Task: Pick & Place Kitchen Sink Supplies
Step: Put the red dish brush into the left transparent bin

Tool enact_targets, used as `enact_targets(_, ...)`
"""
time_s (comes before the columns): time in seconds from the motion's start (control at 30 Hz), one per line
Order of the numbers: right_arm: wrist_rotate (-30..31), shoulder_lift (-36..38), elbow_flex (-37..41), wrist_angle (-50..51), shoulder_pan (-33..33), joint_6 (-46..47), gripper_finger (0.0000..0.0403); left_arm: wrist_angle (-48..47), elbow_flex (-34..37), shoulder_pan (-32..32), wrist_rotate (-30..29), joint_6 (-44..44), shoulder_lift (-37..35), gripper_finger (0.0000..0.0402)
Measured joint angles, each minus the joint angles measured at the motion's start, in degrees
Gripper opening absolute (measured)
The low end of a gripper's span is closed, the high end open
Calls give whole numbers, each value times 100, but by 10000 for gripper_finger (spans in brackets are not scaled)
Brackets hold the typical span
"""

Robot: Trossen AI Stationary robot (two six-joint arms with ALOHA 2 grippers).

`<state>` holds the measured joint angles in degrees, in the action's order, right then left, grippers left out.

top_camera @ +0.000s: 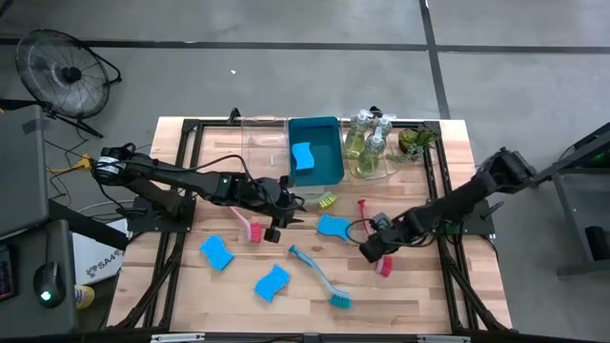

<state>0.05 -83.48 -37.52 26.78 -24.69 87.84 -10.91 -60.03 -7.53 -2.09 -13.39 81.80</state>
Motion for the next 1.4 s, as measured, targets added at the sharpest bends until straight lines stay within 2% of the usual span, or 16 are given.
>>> enact_targets(0.2,-39,-250,-19,5,-19,123,293,-6,0,0,22,-32,0,129)
enact_targets(0.3,-103,-254,-15,41,-17,123,274,-9,0,0,24,-30,0,129)
enact_targets(0.63,-217,-256,5,164,-13,110,124,-18,0,0,29,-30,0,129)
enact_targets(0.83,-268,-178,20,150,-13,111,55,-17,0,0,33,-30,0,129)
enact_targets(1.07,-15,231,20,-77,-30,127,53,1,0,0,35,-28,0,129)
enact_targets(1.23,598,491,25,-316,-23,41,53,43,0,0,35,-28,2,129)
enact_targets(1.4,1129,683,22,-743,-24,-631,53,51,0,0,15,-28,2,129)
